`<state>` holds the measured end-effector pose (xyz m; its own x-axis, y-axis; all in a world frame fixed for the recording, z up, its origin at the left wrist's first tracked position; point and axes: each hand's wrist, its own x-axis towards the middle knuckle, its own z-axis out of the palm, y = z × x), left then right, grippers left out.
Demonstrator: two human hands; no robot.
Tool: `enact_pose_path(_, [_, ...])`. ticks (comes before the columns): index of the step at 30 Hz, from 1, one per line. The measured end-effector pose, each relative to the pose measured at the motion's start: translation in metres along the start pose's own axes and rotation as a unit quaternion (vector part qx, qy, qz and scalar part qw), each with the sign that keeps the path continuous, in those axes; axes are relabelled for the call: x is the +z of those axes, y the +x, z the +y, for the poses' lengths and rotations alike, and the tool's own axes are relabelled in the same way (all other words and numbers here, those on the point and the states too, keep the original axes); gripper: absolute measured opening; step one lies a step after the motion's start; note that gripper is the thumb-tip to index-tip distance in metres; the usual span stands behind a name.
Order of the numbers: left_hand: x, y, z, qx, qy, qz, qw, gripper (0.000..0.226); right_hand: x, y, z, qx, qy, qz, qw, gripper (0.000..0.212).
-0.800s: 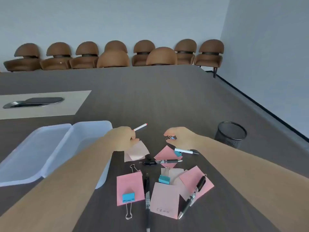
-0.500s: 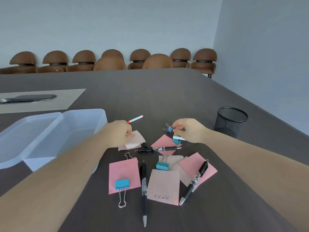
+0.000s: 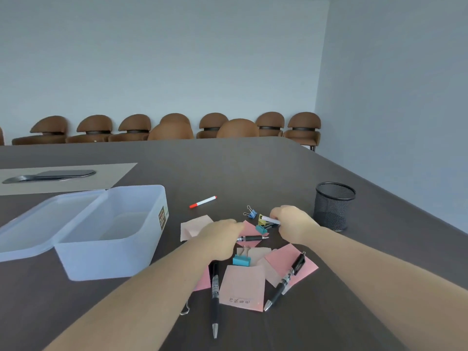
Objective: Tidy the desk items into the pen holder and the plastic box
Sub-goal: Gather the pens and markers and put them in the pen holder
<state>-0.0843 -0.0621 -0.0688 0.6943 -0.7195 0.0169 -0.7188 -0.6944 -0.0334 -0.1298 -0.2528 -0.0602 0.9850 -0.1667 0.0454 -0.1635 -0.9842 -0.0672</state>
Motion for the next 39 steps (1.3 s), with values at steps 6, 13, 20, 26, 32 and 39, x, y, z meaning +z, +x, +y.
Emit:
enact_pose_path(6, [-0.006,0.012,-0.015,-0.001,-0.05,0.027,0.998,0.034,-0.021,0.009,0.022,0.011,0.074,0.046,0.996,0.023])
enact_pose_path(13, [-0.026,-0.011,-0.025,-0.008,-0.101,-0.013,0.995,0.024,-0.004,0.008,0.015,-0.032,-0.032,-0.072,0.996,0.027])
enact_pose_path(20, [-0.032,-0.046,-0.037,0.049,-0.069,-0.161,0.983,0.051,0.002,-0.004,0.022,-0.033,-0.073,-0.056,0.995,0.035])
enact_pose_path(26, [-0.026,-0.051,-0.026,0.1,-0.001,-0.108,0.989,0.036,-0.002,-0.013,0.019,-0.067,-0.117,-0.026,0.991,0.019])
enact_pose_path(32, [-0.033,-0.059,-0.016,0.14,0.056,-0.123,0.981,0.036,-0.015,-0.02,0.02,-0.066,-0.04,0.003,0.997,0.007])
enact_pose_path(39, [-0.034,-0.065,-0.001,0.15,0.124,-0.091,0.977,0.025,-0.025,-0.036,0.013,-0.067,-0.01,0.01,0.998,0.017])
